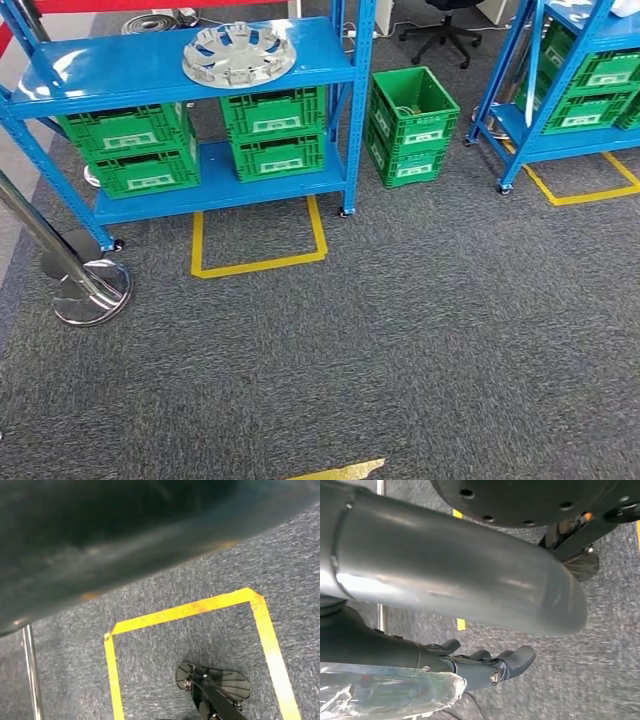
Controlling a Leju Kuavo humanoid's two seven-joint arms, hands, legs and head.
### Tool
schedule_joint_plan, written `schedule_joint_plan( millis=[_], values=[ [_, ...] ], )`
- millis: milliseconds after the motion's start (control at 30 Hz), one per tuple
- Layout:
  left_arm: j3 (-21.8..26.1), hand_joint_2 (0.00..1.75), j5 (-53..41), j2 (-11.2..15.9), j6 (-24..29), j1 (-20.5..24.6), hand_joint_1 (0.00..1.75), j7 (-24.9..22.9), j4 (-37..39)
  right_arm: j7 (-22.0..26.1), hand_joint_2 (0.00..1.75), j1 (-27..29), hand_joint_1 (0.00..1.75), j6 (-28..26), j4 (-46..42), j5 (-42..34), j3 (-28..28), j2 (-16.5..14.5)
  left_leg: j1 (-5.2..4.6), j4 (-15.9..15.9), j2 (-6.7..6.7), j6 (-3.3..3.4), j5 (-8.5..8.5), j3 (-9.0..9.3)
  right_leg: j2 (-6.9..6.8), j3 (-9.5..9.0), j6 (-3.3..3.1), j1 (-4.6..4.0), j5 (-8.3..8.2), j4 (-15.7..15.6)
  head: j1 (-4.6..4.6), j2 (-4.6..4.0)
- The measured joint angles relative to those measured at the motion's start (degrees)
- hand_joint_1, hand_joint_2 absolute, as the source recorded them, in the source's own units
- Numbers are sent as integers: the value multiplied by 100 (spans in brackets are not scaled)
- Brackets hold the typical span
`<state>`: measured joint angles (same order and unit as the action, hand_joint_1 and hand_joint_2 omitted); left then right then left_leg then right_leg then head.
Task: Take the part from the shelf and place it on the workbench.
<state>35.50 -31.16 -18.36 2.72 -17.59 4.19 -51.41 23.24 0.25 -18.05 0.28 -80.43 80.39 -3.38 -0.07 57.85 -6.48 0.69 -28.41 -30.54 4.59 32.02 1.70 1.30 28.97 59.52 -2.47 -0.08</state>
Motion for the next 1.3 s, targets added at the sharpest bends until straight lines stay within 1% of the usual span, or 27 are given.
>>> schedule_joint_plan(
  millis=[33, 67, 100, 133, 167, 200, 233, 267, 300, 333, 367, 400, 433, 467, 500, 533, 633, 800, 967, 1133, 1300],
  values=[
    [4, 0, -2, -1, -1, -9, 0, 3, -14, 14, 0, -4, 0, 0, 0, -2, -1, -8, 10, 0, -63, -40, -3, -18, 49, -44, -14, -4, 25, -74, 2, 0],
    [9, 0, -3, -1, -1, -21, 0, 7, -24, 30, 0, -11, 0, 2, -1, -4, -2, -17, 25, -6, -125, -79, 3, -36, 2, -77, -28, -6, 33, -108, 3, -1],
    [15, 0, -3, 0, -1, -34, 0, 10, -33, 45, 0, -18, 0, 4, -2, -7, -4, -28, 34, -5, -145, -114, -1, -44, -62, -105, -53, -1, 25, -124, 5, -1],
    [20, 0, -3, -1, 0, -41, 0, 12, -42, 61, 0, -21, 0, 4, -4, -12, -9, -37, 32, 43, -65, -151, -35, -63, -131, -127, -79, 9, 18, -151, -12, -1],
    [23, 0, -2, -1, 2, -42, 0, 13, -53, 72, 0, -18, 0, 14, -5, -22, -16, -45, 26, 189, 82, -186, -128, -126, -211, -158, -106, 22, 13, -181, -35, -1],
    [26, 0, -2, 0, 3, -41, 0, 14, -66, 77, 0, -11, 0, 37, -7, -43, -27, -51, 26, 443, 268, -219, -274, -245, -291, -187, -127, 26, 18, -204, -56, 0],
    [26, 0, 1, -1, 3, -38, 0, 15, -76, 80, 0, -1, 0, 67, -7, -67, -42, -52, 31, 789, 445, -254, -446, -424, -363, -207, -143, 20, 31, -212, -81, 0],
    [26, 0, 8, -1, 2, -37, 0, 16, -84, 83, 0, 6, 0, 106, -7, -89, -57, -54, 45, 1151, 537, -281, -597, -620, -435, -218, -153, 16, 47, -213, -85, 0],
    [28, 0, 20, 0, 2, -39, 0, 19, -87, 91, 0, 7, 0, 148, -7, -104, -73, -54, 58, 1412, 579, -300, -662, -767, -495, -228, -154, 13, 62, -212, -86, 0],
    [31, 0, 37, 0, 2, -41, 0, 22, -90, 104, 0, 4, 0, 177, -7, -109, -86, -55, 67, 1496, 599, -310, -618, -826, -545, -238, -151, 12, 77, -211, -87, -1],
    [34, 0, 52, 0, 4, -43, 0, 25, -93, 121, 0, -2, 0, 204, -7, -108, -98, -55, 71, 1370, 606, -309, -468, -775, -577, -258, -146, 12, 92, -211, -87, -1],
    [38, 0, 66, 0, 9, -45, 0, 27, -97, 141, 0, -9, 0, 227, -7, -104, -110, -56, 71, 1069, 611, -297, -252, -629, -599, -283, -137, 13, 107, -211, -89, -1],
    [41, 0, 74, 0, 14, -47, 0, 27, -100, 158, 0, -15, 0, 242, -7, -100, -120, -60, 65, 694, 627, -272, -55, -441, -610, -295, -122, 10, 125, -212, -88, -1],
    [43, 0, 79, 0, 20, -48, 0, 27, -104, 172, 0, -21, 0, 257, -7, -93, -128, -63, 55, 350, 643, -235, 60, -266, -614, -303, -96, -3, 151, -207, -88, -1],
    [43, 0, 86, -1, 24, -50, 0, 27, -109, 180, 0, -24, 0, 270, -7, -85, -133, -66, 48, 111, 658, -204, 115, -142, -617, -304, -72, -19, 177, -201, -82, -1],
    [44, 0, 93, -3, 26, -51, 0, 27, -113, 184, 0, -26, 0, 280, -6, -76, -135, -67, 43, -10, 668, -187, 110, -81, -616, -299, -76, -35, 202, -196, -77, -1],
    [52, 0, 112, -10, 31, -55, 0, 27, -120, 185, 0, -29, 0, 290, -5, -58, -138, -66, 37, -47, 662, -180, 93, -62, -624, -321, -131, -49, 212, -214, -59, 1],
    [57, 0, 117, -11, 32, -56, 0, 27, -120, 183, 0, -26, 0, 292, -7, -49, -140, -66, 27, -47, 662, -127, 70, -56, -620, -362, -75, -43, 186, -289, -57, -1],
    [59, 0, 125, -11, 32, -56, 0, 27, -120, 182, 0, -27, 0, 290, -5, -40, -140, -66, 18, -46, 662, -100, 52, -41, -622, -385, -9, -32, 196, -310, -58, 0],
    [61, 0, 232, -11, 64, -56, 0, 26, -120, 177, 0, -27, 0, 290, -6, -12, -146, -66, 16, -46, 662, -94, 46, -21, -623, -400, 14, -29, 208, -311, -61, -1],
    [57, 0, 383, -11, 119, -55, 0, 17, -121, 173, 0, -28, 0, 292, -5, 2, -157, -66, 22, -47, 662, -96, 45, -9, -623, -409, 17, -38, 212, -310, -60, -1]
  ],
)
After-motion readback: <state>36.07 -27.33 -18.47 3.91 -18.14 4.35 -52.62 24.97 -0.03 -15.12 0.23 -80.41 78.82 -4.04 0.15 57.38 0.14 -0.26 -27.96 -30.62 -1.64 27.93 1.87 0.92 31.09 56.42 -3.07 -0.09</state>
